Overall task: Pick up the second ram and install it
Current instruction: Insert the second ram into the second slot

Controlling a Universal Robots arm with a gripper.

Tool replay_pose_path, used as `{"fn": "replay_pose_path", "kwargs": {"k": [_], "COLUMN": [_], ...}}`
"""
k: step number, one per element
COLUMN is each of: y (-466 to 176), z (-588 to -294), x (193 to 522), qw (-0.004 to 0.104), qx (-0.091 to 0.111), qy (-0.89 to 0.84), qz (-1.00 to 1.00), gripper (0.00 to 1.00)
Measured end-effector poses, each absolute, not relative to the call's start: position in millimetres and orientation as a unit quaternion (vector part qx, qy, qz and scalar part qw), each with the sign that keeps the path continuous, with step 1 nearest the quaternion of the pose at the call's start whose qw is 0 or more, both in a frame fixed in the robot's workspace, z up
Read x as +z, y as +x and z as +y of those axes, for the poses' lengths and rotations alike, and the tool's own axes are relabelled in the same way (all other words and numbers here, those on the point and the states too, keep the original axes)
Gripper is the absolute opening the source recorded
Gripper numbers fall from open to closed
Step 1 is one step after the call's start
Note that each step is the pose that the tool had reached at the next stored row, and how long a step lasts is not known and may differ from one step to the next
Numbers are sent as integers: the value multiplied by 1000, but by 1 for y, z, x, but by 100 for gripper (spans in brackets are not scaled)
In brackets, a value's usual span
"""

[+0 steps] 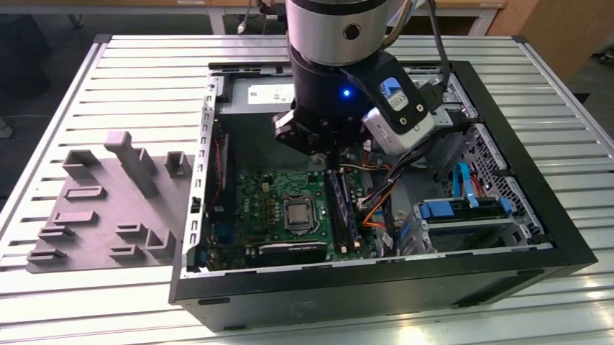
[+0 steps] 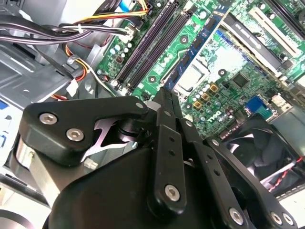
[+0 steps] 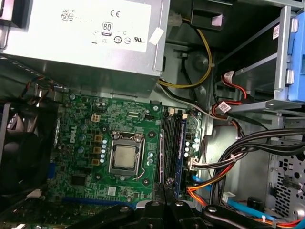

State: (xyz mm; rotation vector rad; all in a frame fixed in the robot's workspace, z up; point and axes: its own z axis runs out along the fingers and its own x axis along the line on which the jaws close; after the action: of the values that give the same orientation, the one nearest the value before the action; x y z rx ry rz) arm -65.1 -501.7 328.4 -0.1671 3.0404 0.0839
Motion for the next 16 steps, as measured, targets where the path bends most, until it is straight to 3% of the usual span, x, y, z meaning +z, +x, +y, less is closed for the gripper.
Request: {"fn": "replay_pose_path", "kwargs": {"k": [16], "y": [-63], "z": [-501], "x": [318], "qw": [45], "qx": [27], "qy": [-47], "qz": [998], "gripper": [11]}}
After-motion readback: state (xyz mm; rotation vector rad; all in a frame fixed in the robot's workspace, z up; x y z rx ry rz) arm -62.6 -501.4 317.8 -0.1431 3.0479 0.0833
